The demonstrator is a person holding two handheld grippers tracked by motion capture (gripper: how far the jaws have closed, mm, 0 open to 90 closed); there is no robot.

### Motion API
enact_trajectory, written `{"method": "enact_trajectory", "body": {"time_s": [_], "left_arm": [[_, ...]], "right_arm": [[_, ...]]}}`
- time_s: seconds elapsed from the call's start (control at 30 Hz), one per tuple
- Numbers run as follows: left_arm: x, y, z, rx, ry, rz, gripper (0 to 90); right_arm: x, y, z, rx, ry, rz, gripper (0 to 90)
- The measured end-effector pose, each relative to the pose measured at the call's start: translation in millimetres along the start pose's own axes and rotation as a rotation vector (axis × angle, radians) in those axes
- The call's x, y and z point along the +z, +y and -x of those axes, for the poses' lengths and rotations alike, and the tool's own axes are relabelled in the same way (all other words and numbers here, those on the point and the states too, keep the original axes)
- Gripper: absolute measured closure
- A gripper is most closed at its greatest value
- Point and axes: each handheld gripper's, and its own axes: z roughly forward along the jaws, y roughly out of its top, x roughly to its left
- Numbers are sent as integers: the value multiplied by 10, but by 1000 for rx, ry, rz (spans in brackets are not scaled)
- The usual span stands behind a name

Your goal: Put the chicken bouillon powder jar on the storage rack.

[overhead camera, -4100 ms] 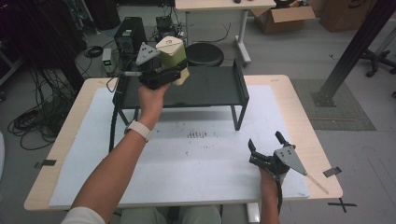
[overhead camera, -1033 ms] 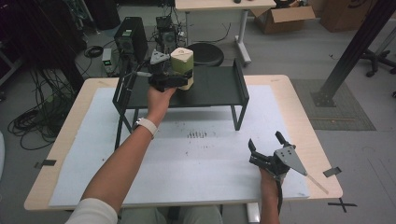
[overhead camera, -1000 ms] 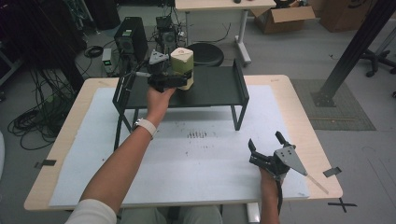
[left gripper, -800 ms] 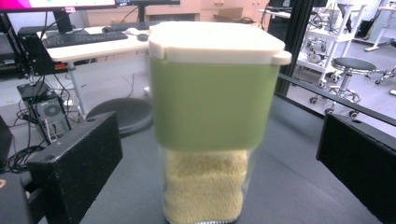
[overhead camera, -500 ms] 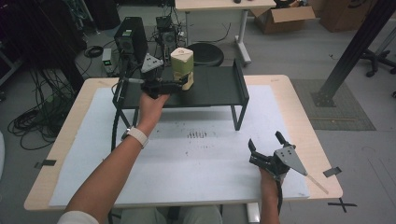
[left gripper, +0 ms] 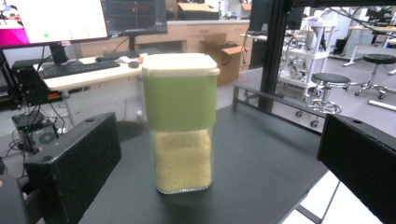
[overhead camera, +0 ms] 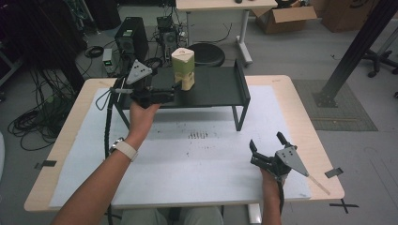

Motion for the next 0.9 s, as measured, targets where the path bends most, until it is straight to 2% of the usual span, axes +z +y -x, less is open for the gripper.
{"method": "enact_trajectory", "body": {"time_s": [0.27, 0.9], "left_arm": [[-275, -59, -54, -26, 1, 29, 2], [-890, -138, -239, -45, -2, 120, 3]], "right_arm": [[2, 1, -3, -3, 1, -2, 0], [8, 2, -2, -2, 0, -8, 0]]}}
